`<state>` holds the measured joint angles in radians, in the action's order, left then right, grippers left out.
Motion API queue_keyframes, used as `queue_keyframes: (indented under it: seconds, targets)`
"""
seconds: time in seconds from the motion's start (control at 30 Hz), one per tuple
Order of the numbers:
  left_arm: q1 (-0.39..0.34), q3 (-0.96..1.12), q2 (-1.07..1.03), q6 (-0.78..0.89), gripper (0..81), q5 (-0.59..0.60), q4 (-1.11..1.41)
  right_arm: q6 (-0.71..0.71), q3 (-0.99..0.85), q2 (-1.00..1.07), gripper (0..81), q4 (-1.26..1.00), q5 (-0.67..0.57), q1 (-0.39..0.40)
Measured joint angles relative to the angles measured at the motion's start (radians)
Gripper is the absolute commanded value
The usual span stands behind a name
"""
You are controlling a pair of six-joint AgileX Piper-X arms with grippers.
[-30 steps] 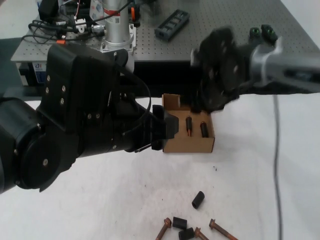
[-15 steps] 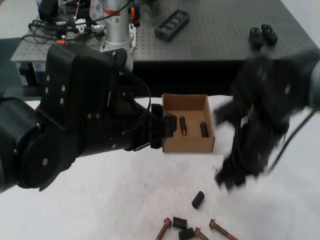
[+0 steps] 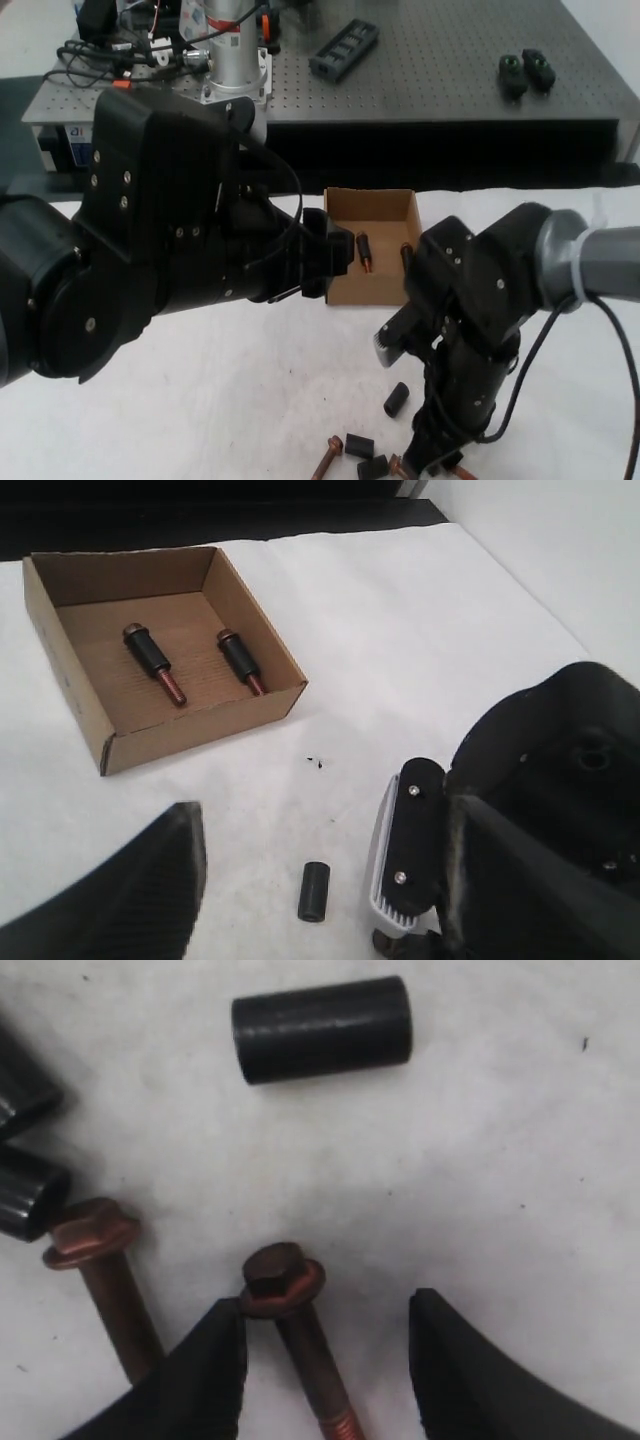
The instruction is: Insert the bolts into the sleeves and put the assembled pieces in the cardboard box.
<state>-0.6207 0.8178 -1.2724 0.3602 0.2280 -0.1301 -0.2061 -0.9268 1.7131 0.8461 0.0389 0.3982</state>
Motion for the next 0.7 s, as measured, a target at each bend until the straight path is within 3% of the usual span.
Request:
queue_keyframes:
  seconds: [0.1,0.27,0.5,0.7]
  targets:
    - [0.000,0.000,0.000,0.000,49.2,0.000,0.000,0.000,0.006,0.007,28.8,-0.005,0.004,0.000]
    - [0.000,0.000,0.000,0.000,49.2,0.000,0.000,-0.002,0.016,0.007,0.4,-0.017,0.011,0.002]
    - [0.000,0.000,-0.006,-0.036,49.2,0.040,-0.021,-0.004,0.043,-0.011,0.6,-0.064,0.011,0.001]
    - [-0.013,0.090,-0.124,-0.201,49.2,0.070,-0.261,0.035,0.135,-0.116,0.6,-0.121,0.019,-0.057]
